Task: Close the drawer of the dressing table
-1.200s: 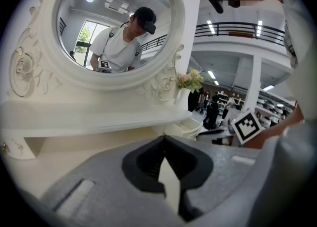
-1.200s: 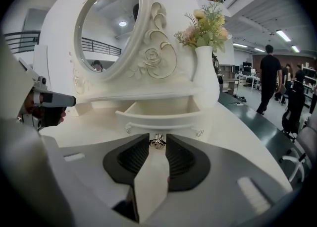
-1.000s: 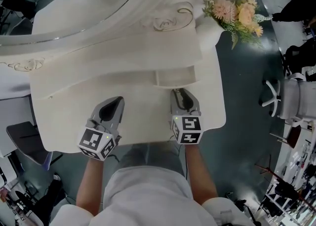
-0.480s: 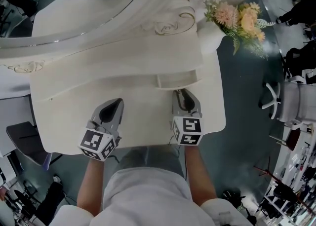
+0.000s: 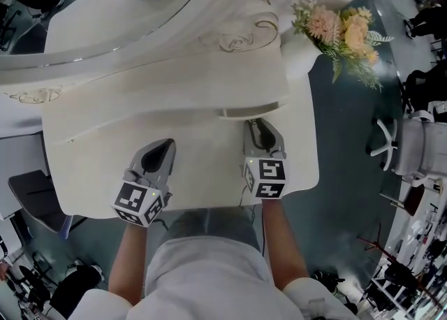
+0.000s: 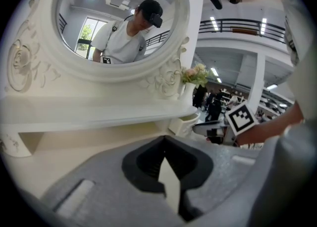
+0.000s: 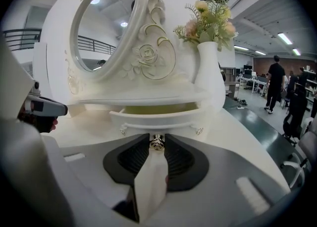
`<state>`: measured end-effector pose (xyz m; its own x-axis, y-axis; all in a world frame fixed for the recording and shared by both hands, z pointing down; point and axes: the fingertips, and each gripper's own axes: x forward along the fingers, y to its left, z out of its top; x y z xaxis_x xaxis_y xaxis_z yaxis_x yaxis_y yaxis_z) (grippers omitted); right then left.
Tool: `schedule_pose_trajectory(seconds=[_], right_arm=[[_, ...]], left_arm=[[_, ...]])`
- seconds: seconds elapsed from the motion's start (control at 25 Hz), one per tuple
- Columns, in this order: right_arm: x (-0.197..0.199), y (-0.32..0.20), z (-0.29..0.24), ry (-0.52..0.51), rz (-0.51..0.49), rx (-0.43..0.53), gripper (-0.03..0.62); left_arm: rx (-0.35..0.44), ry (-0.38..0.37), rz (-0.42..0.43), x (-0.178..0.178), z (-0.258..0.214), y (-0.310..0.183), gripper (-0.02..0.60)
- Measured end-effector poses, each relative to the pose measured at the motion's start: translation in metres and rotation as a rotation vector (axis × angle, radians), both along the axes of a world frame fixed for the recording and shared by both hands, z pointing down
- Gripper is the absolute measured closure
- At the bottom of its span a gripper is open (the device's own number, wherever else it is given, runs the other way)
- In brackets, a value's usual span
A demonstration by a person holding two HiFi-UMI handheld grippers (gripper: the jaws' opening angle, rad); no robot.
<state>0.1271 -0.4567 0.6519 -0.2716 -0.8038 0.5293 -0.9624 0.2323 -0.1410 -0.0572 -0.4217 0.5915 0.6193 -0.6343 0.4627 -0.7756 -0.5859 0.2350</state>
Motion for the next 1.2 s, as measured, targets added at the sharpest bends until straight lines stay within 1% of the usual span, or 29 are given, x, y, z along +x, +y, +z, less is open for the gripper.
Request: schedule_pose_trajectory(seconds=[0.28,0.52,0.68,0.96,1.08,1.2], right_arm=[[-0.002,-0.012,-0.001,-0.014,-0.009,0.011,0.505],[-0.005,-0.027,-0.003,-0.026,-0.023,0.022,0.505],[-0.006,-0.040,-0.003,-0.031,-0.031,0.022,0.502],[-0.006,-0.040,-0.002,-0.035,-0.034,0.025,0.500],[-0.007,-0.040,-0.003,-0.031,-0.042,0.024,0.500],[-0.009,-0.038,0.000,-0.022,-0.057,0.007,0.500]], left_arm=[[0.019,-0.005,0.000,0.001,-0.007,-0.003,0.581],[-0.006,0.013,-0.023,-0.001,-0.002,-0.003,0.581],[-0.012,0.006,-0.035,-0.002,0.002,-0.005,0.581],[-0.013,-0.002,-0.032,-0.002,0.003,-0.007,0.581],[-0.012,0.016,-0.030,0.001,-0.003,-0.007,0.581],[0.007,0.008,-0.016,0.004,-0.007,-0.007,0.581]])
